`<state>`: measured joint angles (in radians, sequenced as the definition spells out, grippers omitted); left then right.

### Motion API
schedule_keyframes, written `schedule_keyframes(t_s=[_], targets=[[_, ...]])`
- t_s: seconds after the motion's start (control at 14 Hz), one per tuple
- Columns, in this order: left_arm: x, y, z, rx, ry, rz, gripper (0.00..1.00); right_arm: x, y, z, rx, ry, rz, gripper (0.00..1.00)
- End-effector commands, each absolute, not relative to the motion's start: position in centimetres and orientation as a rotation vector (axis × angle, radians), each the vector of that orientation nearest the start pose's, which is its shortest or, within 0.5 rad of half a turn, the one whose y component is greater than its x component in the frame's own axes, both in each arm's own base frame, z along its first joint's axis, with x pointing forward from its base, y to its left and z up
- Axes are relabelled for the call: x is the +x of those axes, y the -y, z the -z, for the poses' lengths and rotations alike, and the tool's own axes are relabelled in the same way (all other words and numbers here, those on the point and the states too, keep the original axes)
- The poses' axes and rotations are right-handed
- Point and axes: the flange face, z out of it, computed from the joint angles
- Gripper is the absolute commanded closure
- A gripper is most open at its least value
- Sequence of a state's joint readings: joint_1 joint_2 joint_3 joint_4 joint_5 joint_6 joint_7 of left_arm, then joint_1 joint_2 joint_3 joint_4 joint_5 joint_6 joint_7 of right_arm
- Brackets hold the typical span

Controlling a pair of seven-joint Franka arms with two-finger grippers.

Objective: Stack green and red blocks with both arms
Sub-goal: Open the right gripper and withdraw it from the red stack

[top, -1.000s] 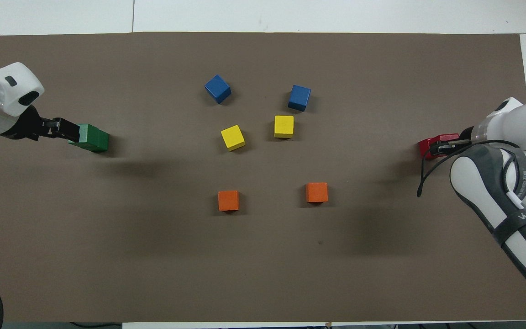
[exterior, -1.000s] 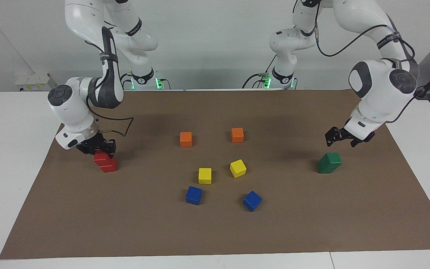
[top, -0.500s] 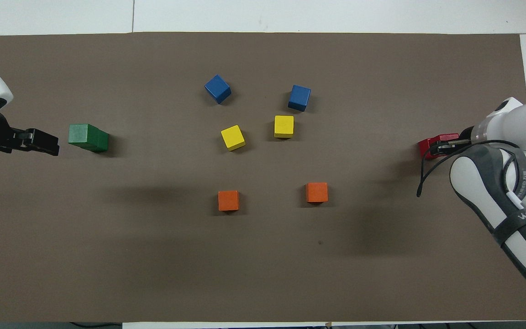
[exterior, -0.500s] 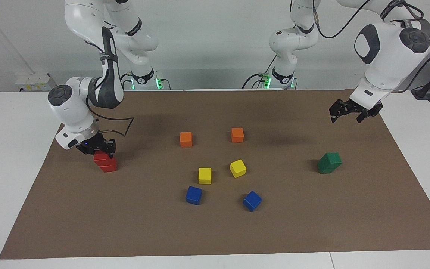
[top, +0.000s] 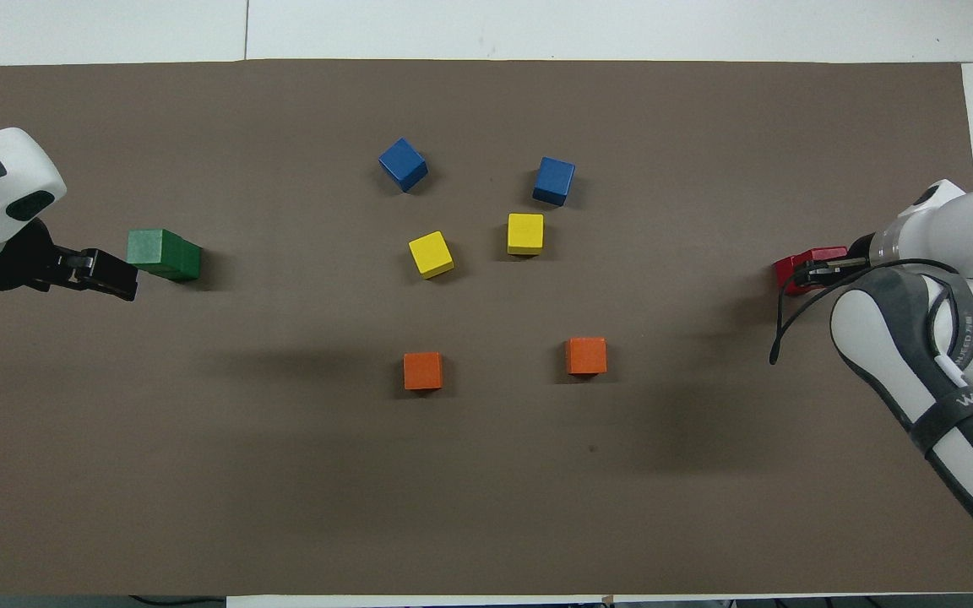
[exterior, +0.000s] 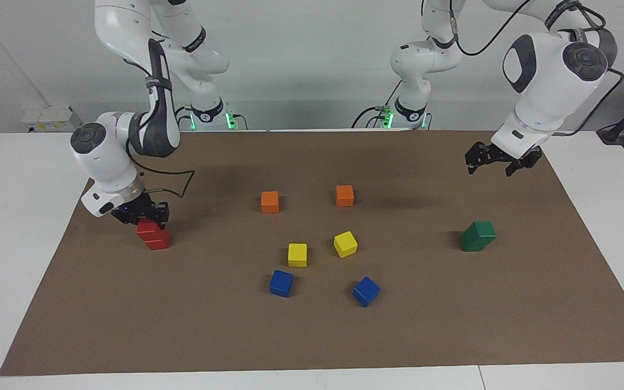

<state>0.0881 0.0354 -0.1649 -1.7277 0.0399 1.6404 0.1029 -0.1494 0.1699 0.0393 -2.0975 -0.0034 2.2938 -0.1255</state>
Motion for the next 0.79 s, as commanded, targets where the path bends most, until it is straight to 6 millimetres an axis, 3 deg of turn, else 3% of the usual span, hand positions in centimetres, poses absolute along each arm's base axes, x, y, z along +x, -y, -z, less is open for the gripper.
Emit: schedule_keyframes(t_s=[0.0,0.14,0.29,0.71], targets=[[54.6,3.9,-55.6,-3.091,-0.266,-0.191,0.00,56.6,6.2,-34.4,-3.140,0.013,0.061,0.23],[54.5,3.9,-55.5,-3.090,-0.268,-0.198,0.00,56.6,6.4,-34.5,-3.141,0.009,0.063,0.09],[54.3,3.7,-55.8,-3.090,-0.261,-0.203,0.00,56.7,6.4,-34.5,-3.141,0.009,0.063,0.01],[54.9,3.6,-54.7,-3.093,-0.258,-0.189,0.00,57.5,6.2,-35.2,-3.139,-0.016,0.080,0.00]])
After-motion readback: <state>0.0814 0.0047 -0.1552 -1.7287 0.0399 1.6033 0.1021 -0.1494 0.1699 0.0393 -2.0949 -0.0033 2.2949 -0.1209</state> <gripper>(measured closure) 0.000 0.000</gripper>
